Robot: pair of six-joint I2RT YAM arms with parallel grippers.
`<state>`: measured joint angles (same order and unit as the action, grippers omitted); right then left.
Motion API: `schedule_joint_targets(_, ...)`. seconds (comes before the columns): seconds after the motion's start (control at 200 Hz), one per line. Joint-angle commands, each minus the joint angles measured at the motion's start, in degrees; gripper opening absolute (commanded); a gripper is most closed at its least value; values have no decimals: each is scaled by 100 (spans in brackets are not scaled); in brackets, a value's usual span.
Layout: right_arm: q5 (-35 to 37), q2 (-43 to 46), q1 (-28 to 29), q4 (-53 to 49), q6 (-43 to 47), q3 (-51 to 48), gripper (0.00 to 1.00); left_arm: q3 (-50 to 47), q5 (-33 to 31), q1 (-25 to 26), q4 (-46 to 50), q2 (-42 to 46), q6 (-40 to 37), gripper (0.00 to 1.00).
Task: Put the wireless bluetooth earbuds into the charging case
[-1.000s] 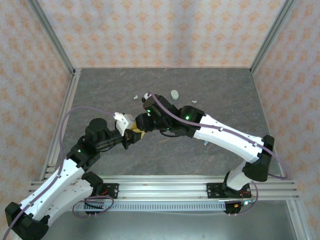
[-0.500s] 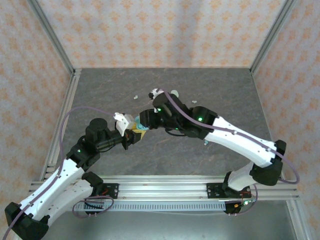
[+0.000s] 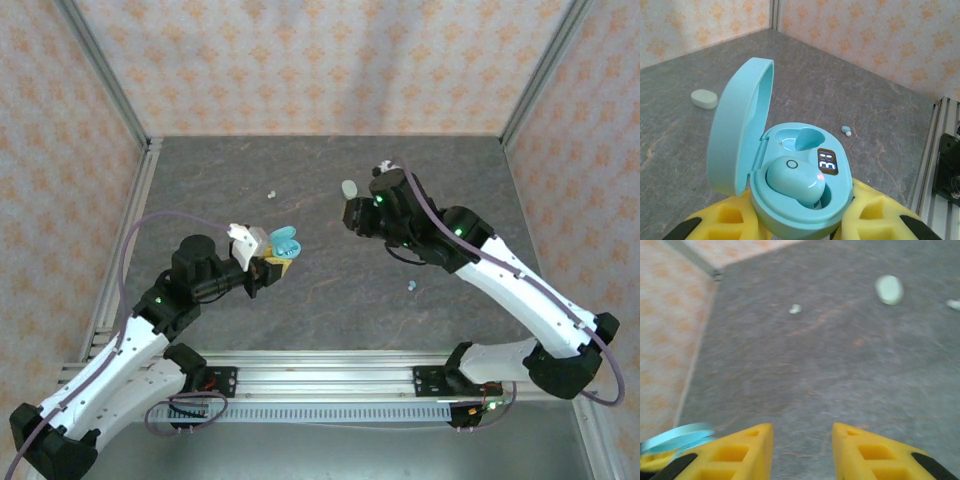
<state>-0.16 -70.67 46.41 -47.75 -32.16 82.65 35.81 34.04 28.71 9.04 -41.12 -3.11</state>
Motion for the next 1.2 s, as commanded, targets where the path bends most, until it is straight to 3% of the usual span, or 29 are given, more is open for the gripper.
schedule_joint_targets(0.0,-260,255,-577,-387,-454,-788,36,207,100,-32,-95,-111,-33,5)
schedule_joint_targets(0.17,-1223,641,-1534,38,-801,-2287,36,235,190,2,-205,-318,13,5)
schedule_joint_targets(0.335,-1640,704,-2295,180,-656,-3362,36,264,214,73,-302,-474,37,5)
schedule_joint_targets(0.65,-1795,348,-3571,406,11,-4306,34,360,182,302,-402,-708,94,5)
schedule_joint_targets(0.926,-2123,-207,-3710,1371,139,-4627,28,395,81,476,-502,-849,144,5)
schedule_joint_targets(1.196,-2119,-492,-3714,1585,332,-4490,26,465,2,530,-449,-968,100,4)
